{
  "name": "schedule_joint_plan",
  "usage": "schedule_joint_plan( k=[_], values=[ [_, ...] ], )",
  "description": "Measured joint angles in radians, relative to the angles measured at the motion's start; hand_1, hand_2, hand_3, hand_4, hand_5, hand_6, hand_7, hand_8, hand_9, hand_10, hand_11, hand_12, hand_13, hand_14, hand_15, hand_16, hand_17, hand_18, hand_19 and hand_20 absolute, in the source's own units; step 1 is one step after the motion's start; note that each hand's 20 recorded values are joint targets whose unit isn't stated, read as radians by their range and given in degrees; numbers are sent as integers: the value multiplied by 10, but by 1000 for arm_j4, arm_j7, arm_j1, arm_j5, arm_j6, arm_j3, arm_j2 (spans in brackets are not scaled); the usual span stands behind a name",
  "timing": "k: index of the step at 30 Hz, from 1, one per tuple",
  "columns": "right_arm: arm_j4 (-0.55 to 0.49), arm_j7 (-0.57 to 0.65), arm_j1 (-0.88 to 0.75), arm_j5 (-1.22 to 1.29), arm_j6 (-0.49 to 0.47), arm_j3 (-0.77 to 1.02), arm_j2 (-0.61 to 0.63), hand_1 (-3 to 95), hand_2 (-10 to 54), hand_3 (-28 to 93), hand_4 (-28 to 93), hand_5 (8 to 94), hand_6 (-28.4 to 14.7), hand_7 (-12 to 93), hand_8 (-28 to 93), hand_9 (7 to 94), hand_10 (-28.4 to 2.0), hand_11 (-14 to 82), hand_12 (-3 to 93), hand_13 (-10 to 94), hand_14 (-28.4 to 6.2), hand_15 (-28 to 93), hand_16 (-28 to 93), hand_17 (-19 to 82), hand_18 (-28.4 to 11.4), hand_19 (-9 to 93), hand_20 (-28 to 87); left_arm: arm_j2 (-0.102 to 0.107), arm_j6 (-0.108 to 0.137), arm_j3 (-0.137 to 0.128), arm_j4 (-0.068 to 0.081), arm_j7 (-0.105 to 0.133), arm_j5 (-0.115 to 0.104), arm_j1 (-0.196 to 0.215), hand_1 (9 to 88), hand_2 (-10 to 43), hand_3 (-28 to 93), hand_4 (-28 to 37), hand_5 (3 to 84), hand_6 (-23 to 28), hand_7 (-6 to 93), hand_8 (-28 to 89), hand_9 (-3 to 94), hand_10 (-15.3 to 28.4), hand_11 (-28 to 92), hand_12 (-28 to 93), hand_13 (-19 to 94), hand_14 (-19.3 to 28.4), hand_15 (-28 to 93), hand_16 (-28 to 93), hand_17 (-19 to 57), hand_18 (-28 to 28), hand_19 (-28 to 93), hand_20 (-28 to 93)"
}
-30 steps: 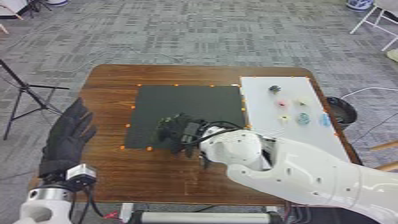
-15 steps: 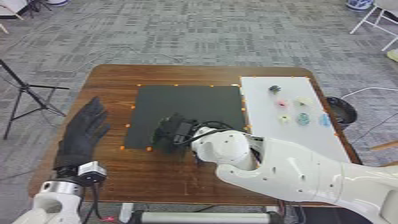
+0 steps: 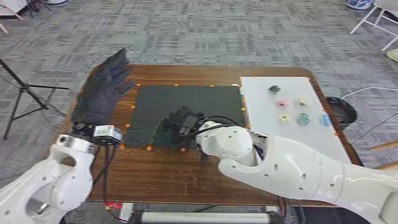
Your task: Arrange flowers
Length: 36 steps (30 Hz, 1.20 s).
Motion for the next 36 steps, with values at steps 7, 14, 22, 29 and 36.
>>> schedule_joint_plan(
  k=[7, 14, 22, 29, 36],
  values=[
    [42, -1, 0, 0, 0, -8, -24, 311, -7, 932, -165, 476, 29, 173, -113, 522, -140, 609, 783, 562, -152, 932, 497, 194, -214, 709, 498, 0, -6, 49, 11, 8, 0, -71, 250, -68, 671, -272, 239, 11, 152, -68, 163, 88, 124, 225, 116, 111, 134, 112, -139, 182, 309, 130],
    [74, 7, 13, 0, 8, -22, -53, 307, -6, 932, -165, 475, 29, 172, -112, 523, -139, 615, 776, 566, -152, 932, 496, 195, -214, 710, 498, -7, -22, 104, 28, 16, 0, -133, 250, -68, 670, -271, 239, 11, 149, -67, 164, 87, 124, 225, 117, 111, 134, 112, -139, 182, 309, 129],
    [87, 23, 16, 4, 15, -29, -74, 294, 3, 932, -159, 477, 29, 173, -113, 528, -141, 619, 774, 569, -150, 932, 496, 197, -214, 711, 498, -20, -30, 124, 34, 20, 0, -159, 249, -69, 671, -271, 240, 12, 149, -67, 165, 88, 124, 225, 117, 112, 134, 111, -139, 182, 309, 128],
    [87, 38, 16, 8, 13, -28, -77, 288, 7, 932, -155, 483, 30, 176, -114, 527, -142, 622, 769, 571, -151, 932, 492, 197, -214, 711, 498, -26, -34, 127, 36, 20, 1, -164, 250, -69, 670, -272, 240, 11, 148, -67, 165, 87, 122, 225, 117, 112, 134, 111, -139, 182, 309, 128],
    [74, 36, 23, 11, 9, -35, -62, 290, 5, 932, -156, 493, 30, 177, -116, 528, -142, 622, 766, 571, -151, 932, 491, 197, -214, 711, 497, -29, -34, 121, 36, 20, 1, -158, 249, -69, 671, -271, 240, 12, 148, -66, 165, 88, 122, 226, 117, 112, 134, 112, -139, 182, 309, 127]
  ],
)
